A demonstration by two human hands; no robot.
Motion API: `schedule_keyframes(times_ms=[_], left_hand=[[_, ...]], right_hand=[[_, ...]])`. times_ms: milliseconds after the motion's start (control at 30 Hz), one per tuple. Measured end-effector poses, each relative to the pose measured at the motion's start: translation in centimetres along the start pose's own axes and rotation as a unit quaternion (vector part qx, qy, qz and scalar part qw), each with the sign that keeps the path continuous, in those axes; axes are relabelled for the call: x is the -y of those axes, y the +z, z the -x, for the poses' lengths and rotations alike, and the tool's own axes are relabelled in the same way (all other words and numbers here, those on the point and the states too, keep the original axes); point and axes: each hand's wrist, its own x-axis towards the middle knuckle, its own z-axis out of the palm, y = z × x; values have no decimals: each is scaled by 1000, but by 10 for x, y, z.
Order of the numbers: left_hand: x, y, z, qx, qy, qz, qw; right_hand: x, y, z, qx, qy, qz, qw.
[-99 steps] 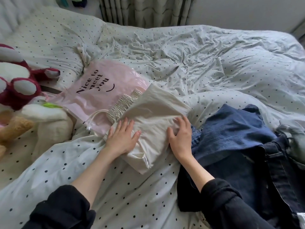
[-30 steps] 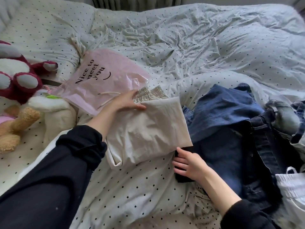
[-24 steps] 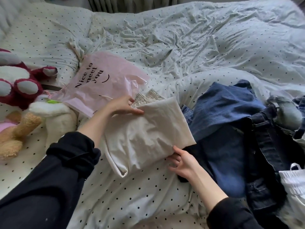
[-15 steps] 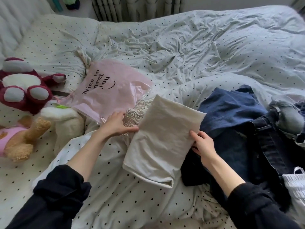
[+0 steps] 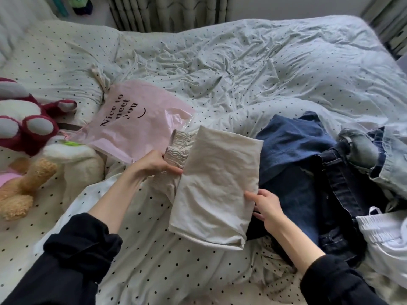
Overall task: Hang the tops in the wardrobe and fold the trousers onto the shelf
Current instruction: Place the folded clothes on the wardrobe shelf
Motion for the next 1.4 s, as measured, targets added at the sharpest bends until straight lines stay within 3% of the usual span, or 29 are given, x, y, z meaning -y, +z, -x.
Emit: schedule_keyframes(times_ms=[367, 500, 700, 967, 1400], left_hand=[[15, 46, 60, 199, -32, 207, 957], [0, 85, 79, 219, -22, 193, 956], [-70, 159, 120, 251, 65, 148, 955], [-150, 301, 170, 295, 122, 100, 942], [-297, 624, 202, 449, 136, 11, 883]], right_hand=[[24, -107, 61, -44, -79, 69, 994], [22, -156, 91, -13, -33, 50, 998], [27, -272, 154, 40, -5, -23, 999], [-6, -427, 229, -72, -11, -59, 996], [-100, -708, 289, -279, -23, -153, 948]])
